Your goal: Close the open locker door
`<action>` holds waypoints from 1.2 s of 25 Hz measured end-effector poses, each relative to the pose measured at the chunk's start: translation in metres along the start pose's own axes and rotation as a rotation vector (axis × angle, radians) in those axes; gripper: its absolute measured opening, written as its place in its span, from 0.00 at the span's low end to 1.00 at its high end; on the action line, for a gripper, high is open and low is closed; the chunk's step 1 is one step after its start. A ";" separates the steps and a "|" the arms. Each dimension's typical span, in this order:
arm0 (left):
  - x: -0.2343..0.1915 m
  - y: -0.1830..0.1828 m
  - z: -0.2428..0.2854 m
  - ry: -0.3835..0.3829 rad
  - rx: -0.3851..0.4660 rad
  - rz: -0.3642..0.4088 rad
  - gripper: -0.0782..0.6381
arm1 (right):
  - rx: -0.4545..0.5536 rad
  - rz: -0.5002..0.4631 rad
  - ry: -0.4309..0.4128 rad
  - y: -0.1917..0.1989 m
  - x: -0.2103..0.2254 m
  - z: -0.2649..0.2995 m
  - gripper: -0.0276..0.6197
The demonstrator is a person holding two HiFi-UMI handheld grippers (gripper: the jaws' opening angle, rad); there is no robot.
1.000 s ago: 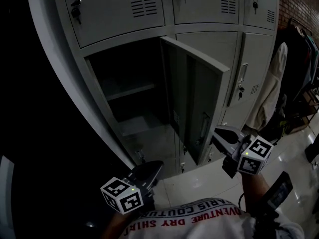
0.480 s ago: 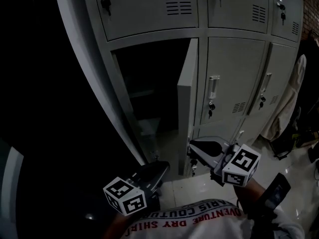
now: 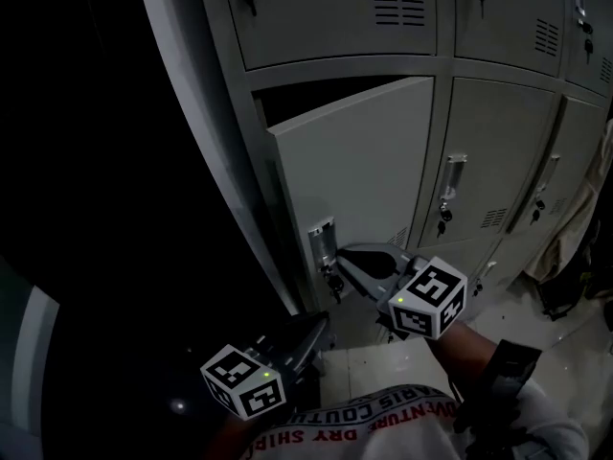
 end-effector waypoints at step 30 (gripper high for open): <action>0.010 -0.006 0.007 0.016 -0.007 0.039 0.12 | -0.128 0.053 -0.028 0.022 0.002 0.008 0.03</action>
Point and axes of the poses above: the fingertips, and each gripper's own axes: z forward along the fingers, x to its right, y out of its underside, the point moved 7 cm from there along -z, backward along the fingers, and after that the axes turned 14 degrees about -x, right-handed, at the moved point
